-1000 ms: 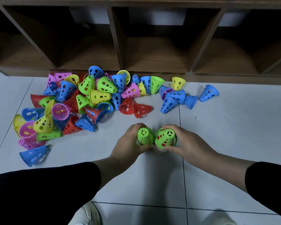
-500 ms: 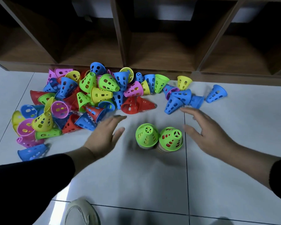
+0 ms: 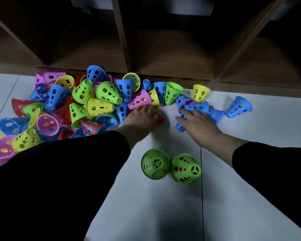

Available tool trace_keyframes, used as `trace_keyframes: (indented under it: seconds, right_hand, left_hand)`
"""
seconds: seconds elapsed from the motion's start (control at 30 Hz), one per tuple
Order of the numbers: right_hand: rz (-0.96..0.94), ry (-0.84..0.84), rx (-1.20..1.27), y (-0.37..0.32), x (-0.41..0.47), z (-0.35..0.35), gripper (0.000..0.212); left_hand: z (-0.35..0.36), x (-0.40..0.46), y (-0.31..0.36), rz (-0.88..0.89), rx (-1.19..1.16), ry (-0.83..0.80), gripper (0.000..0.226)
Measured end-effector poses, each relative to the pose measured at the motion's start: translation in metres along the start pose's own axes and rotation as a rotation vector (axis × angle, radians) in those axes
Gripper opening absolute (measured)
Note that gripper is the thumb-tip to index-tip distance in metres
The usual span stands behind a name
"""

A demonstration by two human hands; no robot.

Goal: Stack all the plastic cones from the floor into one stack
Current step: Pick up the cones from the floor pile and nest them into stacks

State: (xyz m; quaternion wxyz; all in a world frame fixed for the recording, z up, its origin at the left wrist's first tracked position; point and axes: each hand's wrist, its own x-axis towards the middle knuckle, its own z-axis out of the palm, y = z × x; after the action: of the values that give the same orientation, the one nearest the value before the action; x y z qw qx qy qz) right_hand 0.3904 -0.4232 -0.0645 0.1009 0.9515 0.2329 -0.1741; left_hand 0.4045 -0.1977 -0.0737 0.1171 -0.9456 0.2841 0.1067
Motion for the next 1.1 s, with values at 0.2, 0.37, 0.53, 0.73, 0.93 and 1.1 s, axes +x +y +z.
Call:
trace_keyframes:
  seconds: [0.2,0.37,0.53,0.73,0.93,1.1]
  right_hand:
    - [0.019,0.059,-0.028,-0.007,0.014,0.01,0.046]
    - [0.072,0.221,0.294,-0.011,0.004,0.011,0.047]
    - [0.167,0.23,0.671,-0.01,-0.019,0.024,0.053]
    - [0.152,0.077,0.558,-0.005,-0.034,0.037,0.073]
    - [0.156,0.34,0.297,0.026,-0.009,0.013,0.057]
    - [0.189,0.093,0.073,0.034,0.013,0.019,0.069]
  left_hand:
    - [0.009,0.004,0.014,-0.029,-0.075,-0.047,0.037]
    - [0.017,-0.012,0.023,-0.127,-0.587,0.209,0.053]
    - [0.028,-0.029,0.03,-0.13,-0.77,0.226,0.072]
    - [0.026,-0.028,0.02,0.021,-0.373,0.158,0.084]
    - [0.027,-0.036,-0.003,-0.357,-0.313,0.206,0.046]
    - [0.029,-0.025,-0.006,-0.504,-0.452,0.104,0.044]
